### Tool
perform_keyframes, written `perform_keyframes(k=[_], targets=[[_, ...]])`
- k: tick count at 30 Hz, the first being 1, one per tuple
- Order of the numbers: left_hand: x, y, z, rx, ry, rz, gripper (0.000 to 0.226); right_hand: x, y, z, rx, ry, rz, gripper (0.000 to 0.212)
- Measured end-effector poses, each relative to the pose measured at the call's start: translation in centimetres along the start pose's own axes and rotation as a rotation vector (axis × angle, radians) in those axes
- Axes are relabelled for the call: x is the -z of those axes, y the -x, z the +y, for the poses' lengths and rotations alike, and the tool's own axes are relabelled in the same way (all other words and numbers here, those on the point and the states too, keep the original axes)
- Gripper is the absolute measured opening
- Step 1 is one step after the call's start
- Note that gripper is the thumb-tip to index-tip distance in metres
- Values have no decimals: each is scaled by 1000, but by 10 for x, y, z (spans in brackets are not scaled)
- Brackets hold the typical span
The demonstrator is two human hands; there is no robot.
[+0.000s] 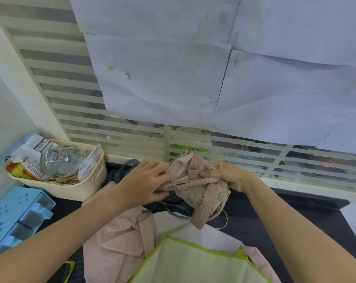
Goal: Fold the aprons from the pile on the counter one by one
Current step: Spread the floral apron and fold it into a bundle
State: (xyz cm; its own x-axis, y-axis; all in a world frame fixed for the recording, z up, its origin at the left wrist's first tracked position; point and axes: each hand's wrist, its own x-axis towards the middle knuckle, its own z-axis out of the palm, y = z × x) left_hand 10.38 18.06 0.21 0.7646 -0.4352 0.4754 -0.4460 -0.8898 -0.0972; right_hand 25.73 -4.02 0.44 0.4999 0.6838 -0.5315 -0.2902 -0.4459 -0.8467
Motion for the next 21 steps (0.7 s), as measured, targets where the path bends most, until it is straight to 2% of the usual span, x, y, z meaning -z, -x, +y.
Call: perform_keyframes(k=[2,3,4,6,8,10,12,14,15,18,19,21], targets=[[2,-5,-8,119,-14,17,20,-4,-2,1,7,-54,14,61],[3,-8,-13,190,-8,18,20,-6,-4,0,10,-86,27,75],[5,-10,-18,280,9,21,20,-7,-5,-1,18,-120,39,80],[5,-10,-26,541,77,66,30,-10,-5,-5,51,-199,73,66],[-4,-8,-31,795,154,52,36,-13,-2,-8,69,-292,145,38],[-12,-4,-32,806,219,-37,26,-17,0,-7,60,-354,213,22],[-15,-2,-35,711,281,-96,14,-22,1,-6,80,-424,251,24],[-16,-4,-40,716,360,-97,21,-27,2,-5,95,-490,266,28],[-16,-8,-39,785,484,-87,20,-31,3,-6,98,-512,254,28],[-9,-32,-28,1082,1091,-20,27,-39,4,-10,110,-523,155,30],[-6,-39,-26,1153,1199,50,30,-41,5,-12,113,-533,134,30],[2,-49,-26,1220,1269,227,28,-40,6,-13,93,-552,121,28]])
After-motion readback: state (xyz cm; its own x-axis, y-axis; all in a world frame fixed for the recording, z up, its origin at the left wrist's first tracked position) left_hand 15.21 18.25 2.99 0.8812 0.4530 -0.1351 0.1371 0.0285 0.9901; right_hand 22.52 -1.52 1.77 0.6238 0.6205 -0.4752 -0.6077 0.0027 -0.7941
